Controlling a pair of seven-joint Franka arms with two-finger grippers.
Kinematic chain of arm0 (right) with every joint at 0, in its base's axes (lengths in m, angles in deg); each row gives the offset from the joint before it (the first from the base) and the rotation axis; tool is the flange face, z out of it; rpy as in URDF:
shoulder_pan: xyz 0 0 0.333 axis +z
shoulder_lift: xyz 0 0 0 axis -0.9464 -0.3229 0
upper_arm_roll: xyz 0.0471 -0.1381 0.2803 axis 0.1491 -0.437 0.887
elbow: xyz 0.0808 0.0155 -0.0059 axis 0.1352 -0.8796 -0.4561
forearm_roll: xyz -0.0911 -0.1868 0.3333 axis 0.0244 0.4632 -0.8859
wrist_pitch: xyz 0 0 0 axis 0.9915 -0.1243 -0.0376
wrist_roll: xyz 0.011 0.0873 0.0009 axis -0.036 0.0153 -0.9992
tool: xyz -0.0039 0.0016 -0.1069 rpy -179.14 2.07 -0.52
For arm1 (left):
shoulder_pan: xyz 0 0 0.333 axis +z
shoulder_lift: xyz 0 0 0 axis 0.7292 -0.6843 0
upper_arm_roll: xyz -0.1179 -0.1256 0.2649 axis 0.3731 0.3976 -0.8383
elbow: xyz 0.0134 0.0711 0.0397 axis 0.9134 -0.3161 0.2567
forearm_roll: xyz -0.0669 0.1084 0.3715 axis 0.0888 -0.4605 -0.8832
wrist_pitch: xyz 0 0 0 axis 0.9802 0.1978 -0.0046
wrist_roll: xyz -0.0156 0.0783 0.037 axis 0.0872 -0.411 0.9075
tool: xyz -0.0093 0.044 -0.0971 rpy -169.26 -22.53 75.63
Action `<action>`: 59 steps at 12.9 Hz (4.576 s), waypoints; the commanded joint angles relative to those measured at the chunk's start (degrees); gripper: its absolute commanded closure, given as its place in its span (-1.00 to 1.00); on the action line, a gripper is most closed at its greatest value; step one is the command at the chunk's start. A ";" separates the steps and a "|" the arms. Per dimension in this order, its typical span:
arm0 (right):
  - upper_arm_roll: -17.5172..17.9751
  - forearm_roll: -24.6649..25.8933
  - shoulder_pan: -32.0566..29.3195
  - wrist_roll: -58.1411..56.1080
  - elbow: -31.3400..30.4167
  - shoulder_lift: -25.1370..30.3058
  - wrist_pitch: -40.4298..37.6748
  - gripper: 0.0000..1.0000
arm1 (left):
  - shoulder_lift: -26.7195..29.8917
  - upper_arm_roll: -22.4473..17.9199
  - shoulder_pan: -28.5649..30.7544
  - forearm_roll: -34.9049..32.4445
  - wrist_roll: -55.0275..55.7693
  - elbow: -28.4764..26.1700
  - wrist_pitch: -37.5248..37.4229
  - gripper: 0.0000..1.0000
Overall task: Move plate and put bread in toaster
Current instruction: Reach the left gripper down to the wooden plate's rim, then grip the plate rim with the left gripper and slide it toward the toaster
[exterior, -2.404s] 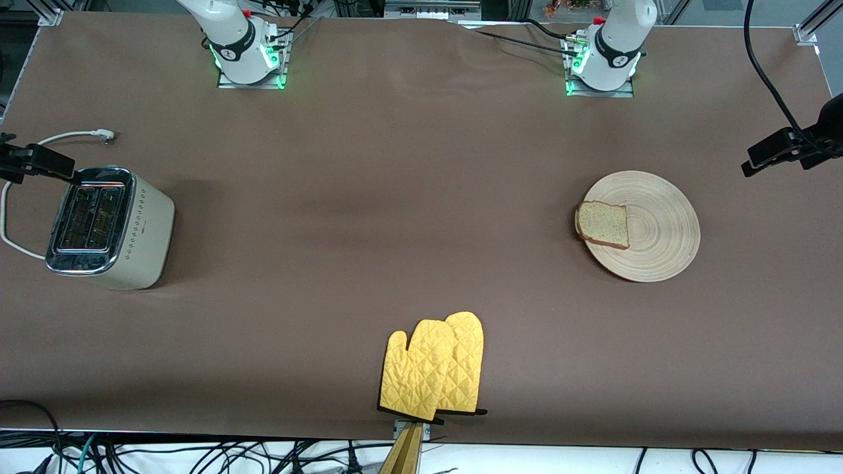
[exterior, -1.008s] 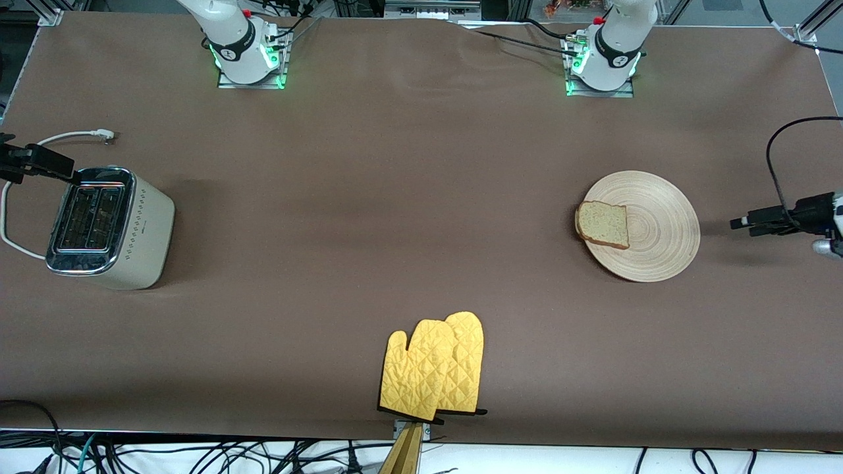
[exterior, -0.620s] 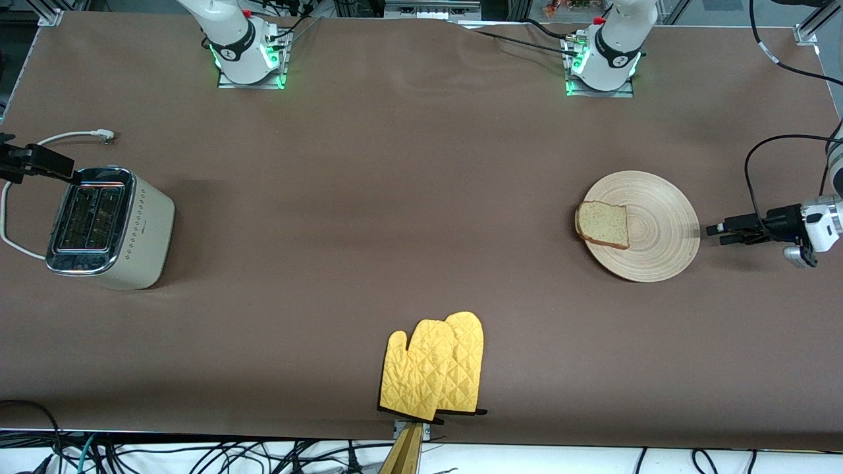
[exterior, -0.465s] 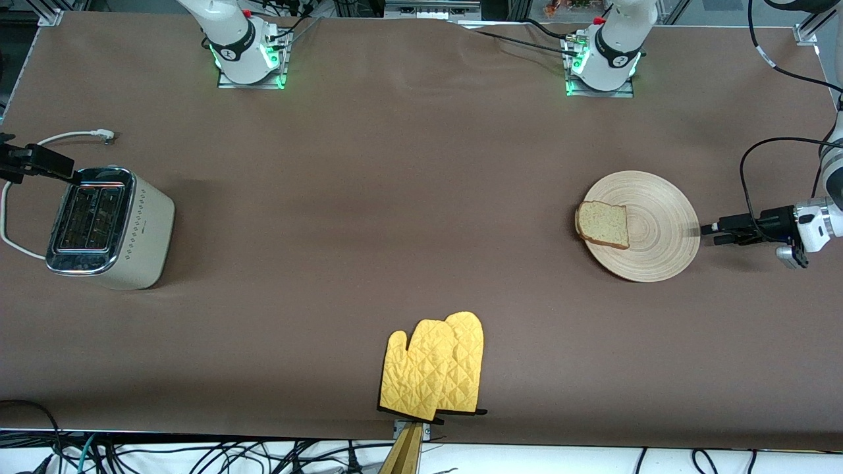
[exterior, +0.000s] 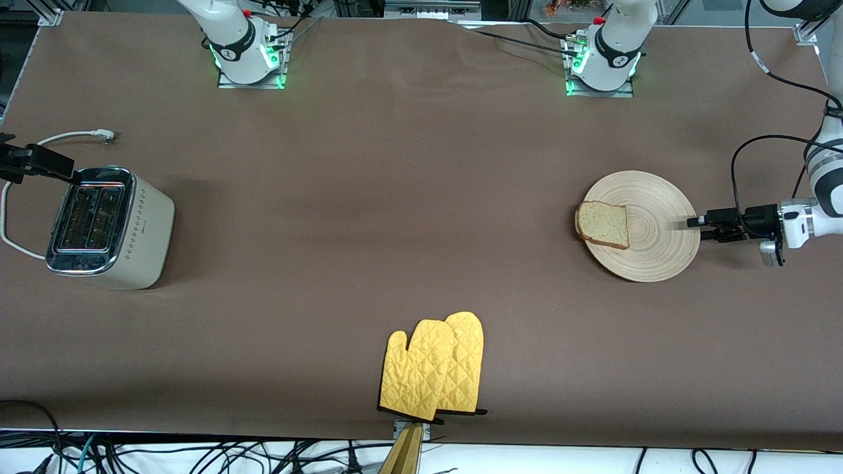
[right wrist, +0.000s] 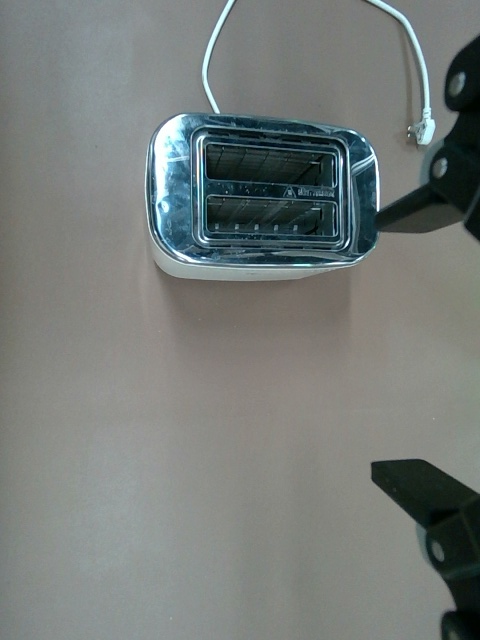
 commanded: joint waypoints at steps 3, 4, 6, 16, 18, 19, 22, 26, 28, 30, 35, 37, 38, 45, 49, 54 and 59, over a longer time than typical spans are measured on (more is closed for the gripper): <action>0.18 -0.86 -0.32 0.22 0.19 0.14 -0.09 -1.00 | -0.71 0.50 1.04 2.35 -3.79 -2.26 0.04 -0.79; 0.10 -0.94 -0.32 0.39 0.19 0.14 -0.09 -1.00 | -0.80 0.50 0.95 2.36 -3.88 -2.35 0.04 -0.62; 0.10 -0.94 -0.32 0.40 0.19 0.14 -0.09 -1.00 | -1.15 0.50 0.87 2.36 -3.88 -2.44 0.04 -0.30; 0.18 -1.03 -0.32 0.40 0.19 0.14 -0.17 -1.00 | -2.47 0.59 0.25 2.44 -3.53 -4.90 5.22 1.00; 0.18 -0.95 -0.32 0.40 0.19 0.14 -0.26 -1.00 | -2.91 0.68 0.07 2.79 -3.61 -4.90 6.19 1.00; 0.18 -0.94 -0.32 0.40 0.19 0.14 -0.18 -1.00 | -2.91 0.68 0.07 2.79 -3.62 -4.90 6.36 1.00; 0.18 -0.94 -0.32 0.40 0.19 0.14 -0.17 -1.00 | -2.65 0.68 -1.06 2.71 -3.62 -4.90 6.28 1.00; 0.18 -0.94 -0.32 0.31 0.19 0.14 -0.09 -1.00 | -1.68 4.27 -1.33 4.45 -3.53 -4.20 5.66 1.00; 0.18 -0.94 -0.32 0.40 0.19 0.14 -0.09 -1.00 | -1.77 7.08 -1.33 7.62 -3.62 -4.29 5.58 1.00; 0.18 -0.94 -0.32 0.40 0.19 0.14 -0.09 -1.00 | -1.77 8.76 -1.33 9.90 -3.27 -4.29 4.35 1.00; 0.18 -0.94 -0.32 0.40 0.19 0.14 -0.09 -1.00 | -2.64 10.52 -5.10 17.90 0.42 -4.64 4.35 1.00; 0.18 -0.94 -0.32 0.31 0.19 0.14 -0.09 -1.00 | -2.65 10.52 -5.55 18.96 2.18 -4.64 4.08 1.00; 0.18 -0.86 -0.32 0.48 0.19 0.14 -0.17 -1.00 | -2.65 10.52 -5.55 19.23 4.45 -4.46 2.52 1.00; 0.18 -0.50 -0.93 1.01 0.02 0.14 0.87 -1.00 | -2.82 10.61 -13.53 30.63 7.63 -3.94 0.92 1.00; 0.45 -0.85 -0.58 1.01 0.11 0.14 1.58 -1.00 | -4.14 9.12 -26.96 45.83 7.19 -3.94 3.98 1.00; 0.53 -0.94 -0.67 1.19 -0.07 -0.39 1.94 -1.00 | -7.21 2.80 -46.56 63.76 6.84 -1.74 9.60 1.00; 0.71 -0.94 -0.41 1.27 -0.68 -1.62 1.67 -1.00 | -7.48 2.52 -53.71 66.69 7.02 0.98 19.89 1.00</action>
